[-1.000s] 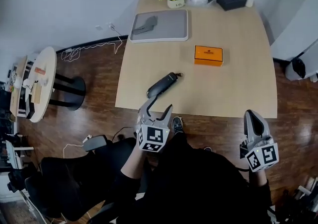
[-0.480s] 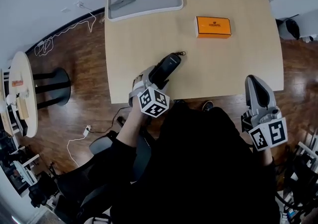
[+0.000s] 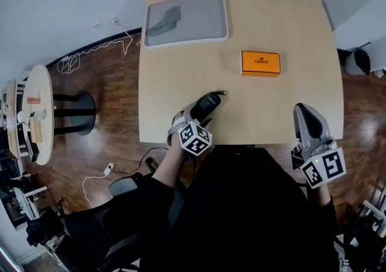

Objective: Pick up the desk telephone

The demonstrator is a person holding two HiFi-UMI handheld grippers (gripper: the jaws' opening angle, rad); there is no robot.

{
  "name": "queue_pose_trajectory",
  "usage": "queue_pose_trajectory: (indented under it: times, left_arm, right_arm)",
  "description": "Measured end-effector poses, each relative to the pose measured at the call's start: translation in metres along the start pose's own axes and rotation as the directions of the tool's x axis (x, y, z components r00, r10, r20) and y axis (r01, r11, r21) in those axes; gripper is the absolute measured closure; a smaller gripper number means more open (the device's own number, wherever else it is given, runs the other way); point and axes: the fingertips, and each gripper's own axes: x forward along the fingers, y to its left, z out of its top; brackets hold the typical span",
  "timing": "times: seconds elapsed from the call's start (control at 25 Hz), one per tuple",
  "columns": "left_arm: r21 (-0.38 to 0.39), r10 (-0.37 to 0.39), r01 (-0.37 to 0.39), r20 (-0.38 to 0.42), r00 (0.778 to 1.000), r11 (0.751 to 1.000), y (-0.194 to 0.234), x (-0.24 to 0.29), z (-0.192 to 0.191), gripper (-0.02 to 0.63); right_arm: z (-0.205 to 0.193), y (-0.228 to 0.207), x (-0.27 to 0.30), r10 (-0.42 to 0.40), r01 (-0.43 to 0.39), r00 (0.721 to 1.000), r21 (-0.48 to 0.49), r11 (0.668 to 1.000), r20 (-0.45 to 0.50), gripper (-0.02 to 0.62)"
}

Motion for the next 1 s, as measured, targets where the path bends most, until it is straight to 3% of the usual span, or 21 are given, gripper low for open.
queue_pose_trajectory:
  times: [0.12,0.28,0.44,0.64,0.8,1.0]
  left_arm:
    - [-0.025,0.011,-0.012,-0.014,1.000,1.000,0.002,0.008,-0.003,0.278]
    - [-0.090,-0.081,0.078,-0.033,0.996,0.993,0.002,0.017,-0.007,0.296]
    - [-0.066,-0.119,0.119,-0.007,0.993,0.991,0.002,0.018,-0.007,0.299]
    - [-0.126,-0.101,0.100,0.003,0.995,0.987,0.002,0.015,-0.004,0.342]
    - [-0.227,-0.130,0.134,0.029,0.991,0.965,-0.008,0.010,0.003,0.342]
    - [-0.213,-0.074,0.085,0.062,0.995,0.973,-0.006,-0.017,0.018,0.344]
  right_arm:
    - [0.003,-0.004,0.003,0.028,-0.028,1.000,-0.003,1.000,0.002,0.594]
    - [-0.006,-0.006,0.004,0.055,-0.055,0.998,0.000,0.998,-0.021,0.594]
    - [-0.011,-0.005,0.006,0.068,-0.068,0.997,0.006,0.998,-0.026,0.594]
    - [-0.007,-0.001,0.006,0.087,-0.087,0.996,0.008,0.996,-0.013,0.594]
    - [0.000,-0.002,0.006,0.082,-0.082,0.997,0.005,0.997,0.011,0.594]
    - [-0.001,0.001,0.008,0.075,-0.075,0.997,0.005,0.997,0.021,0.594]
